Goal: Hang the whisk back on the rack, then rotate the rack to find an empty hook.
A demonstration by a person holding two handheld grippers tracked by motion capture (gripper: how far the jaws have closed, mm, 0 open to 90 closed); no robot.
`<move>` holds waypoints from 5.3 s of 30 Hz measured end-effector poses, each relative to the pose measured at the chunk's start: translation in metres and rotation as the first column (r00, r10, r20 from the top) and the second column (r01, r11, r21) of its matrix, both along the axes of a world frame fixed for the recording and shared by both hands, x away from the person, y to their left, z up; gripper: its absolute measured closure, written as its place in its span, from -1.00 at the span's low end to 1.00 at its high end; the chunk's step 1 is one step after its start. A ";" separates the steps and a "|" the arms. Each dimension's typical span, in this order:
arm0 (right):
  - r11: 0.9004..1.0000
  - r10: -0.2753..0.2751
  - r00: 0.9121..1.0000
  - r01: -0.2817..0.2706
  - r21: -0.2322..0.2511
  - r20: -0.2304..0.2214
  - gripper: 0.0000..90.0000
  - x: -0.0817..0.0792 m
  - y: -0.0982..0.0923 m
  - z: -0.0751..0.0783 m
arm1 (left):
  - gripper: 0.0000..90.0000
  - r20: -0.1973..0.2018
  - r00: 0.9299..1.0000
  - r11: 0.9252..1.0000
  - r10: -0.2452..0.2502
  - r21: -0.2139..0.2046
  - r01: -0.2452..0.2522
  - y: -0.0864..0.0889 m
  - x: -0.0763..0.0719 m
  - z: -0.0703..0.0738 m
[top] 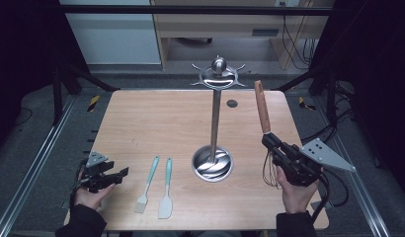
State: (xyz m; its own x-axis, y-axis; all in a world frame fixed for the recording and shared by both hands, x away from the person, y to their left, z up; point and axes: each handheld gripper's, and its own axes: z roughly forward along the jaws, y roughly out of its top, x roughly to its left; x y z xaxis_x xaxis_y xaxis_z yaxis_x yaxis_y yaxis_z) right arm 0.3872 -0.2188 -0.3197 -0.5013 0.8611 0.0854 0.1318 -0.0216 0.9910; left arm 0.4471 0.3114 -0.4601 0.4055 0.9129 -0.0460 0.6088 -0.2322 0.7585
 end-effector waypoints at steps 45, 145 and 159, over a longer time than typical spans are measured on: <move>0.986 0.168 0.985 -0.169 0.016 0.025 0.80 0.020 0.025 -0.002 | -0.24 0.001 1.000 1.000 0.003 0.001 -0.003 0.001 0.000 0.000; 0.998 -0.013 0.999 0.014 -0.059 0.031 0.91 0.041 0.028 0.046 | -0.03 0.026 0.998 0.998 -0.049 0.032 0.048 -0.002 -0.001 -0.002; 0.998 0.009 0.996 -0.004 -0.055 0.091 1.00 0.046 0.043 0.077 | -0.05 0.009 0.998 0.998 -0.062 0.035 0.061 -0.004 0.000 -0.003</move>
State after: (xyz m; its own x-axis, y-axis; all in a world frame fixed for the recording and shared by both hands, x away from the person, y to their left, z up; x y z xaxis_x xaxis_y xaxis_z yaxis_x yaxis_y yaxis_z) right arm 0.4329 -0.1762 -0.2431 -0.5105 0.8598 -0.0082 0.0413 0.0340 0.9986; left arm 0.4473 0.3072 -0.4629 0.4613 0.8872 -0.0108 0.5853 -0.2952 0.7552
